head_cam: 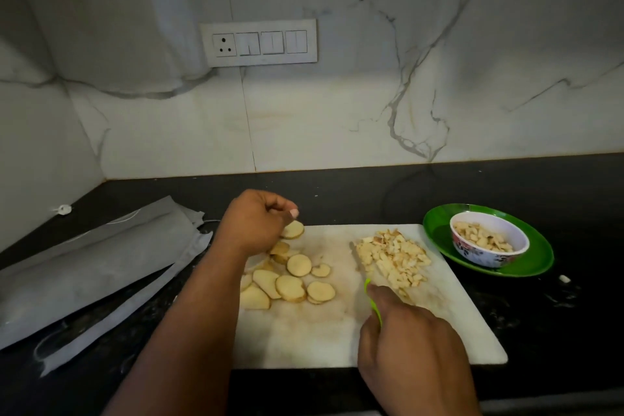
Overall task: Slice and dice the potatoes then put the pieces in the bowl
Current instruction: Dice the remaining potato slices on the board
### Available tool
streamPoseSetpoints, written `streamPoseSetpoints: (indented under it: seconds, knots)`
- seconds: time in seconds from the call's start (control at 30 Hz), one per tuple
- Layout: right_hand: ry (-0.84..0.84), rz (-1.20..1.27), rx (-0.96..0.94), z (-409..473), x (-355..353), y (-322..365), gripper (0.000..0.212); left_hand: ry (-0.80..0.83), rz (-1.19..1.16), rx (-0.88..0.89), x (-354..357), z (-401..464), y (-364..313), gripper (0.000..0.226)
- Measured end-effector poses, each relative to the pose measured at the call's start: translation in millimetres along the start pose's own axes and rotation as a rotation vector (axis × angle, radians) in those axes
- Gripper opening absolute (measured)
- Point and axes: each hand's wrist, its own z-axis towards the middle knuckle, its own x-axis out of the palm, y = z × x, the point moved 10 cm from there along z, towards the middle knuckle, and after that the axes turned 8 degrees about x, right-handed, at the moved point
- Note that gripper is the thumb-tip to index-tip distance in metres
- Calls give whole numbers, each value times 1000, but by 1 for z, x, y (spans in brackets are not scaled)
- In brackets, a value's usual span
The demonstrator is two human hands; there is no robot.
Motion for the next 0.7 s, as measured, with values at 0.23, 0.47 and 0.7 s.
streamPoseSetpoints:
  seconds: [0.23, 0.47, 0.7]
  knots:
    - [49, -7, -149, -6, 10, 10, 45, 195, 298, -101, -24, -3, 8, 10]
    - [-24, -21, 8, -2, 10, -7, 42, 521, 465, -306, -18, -31, 32, 53]
    - [-81, 49, -46, -2, -6, 1, 48, 513, 281, -413, -15, -35, 45, 58]
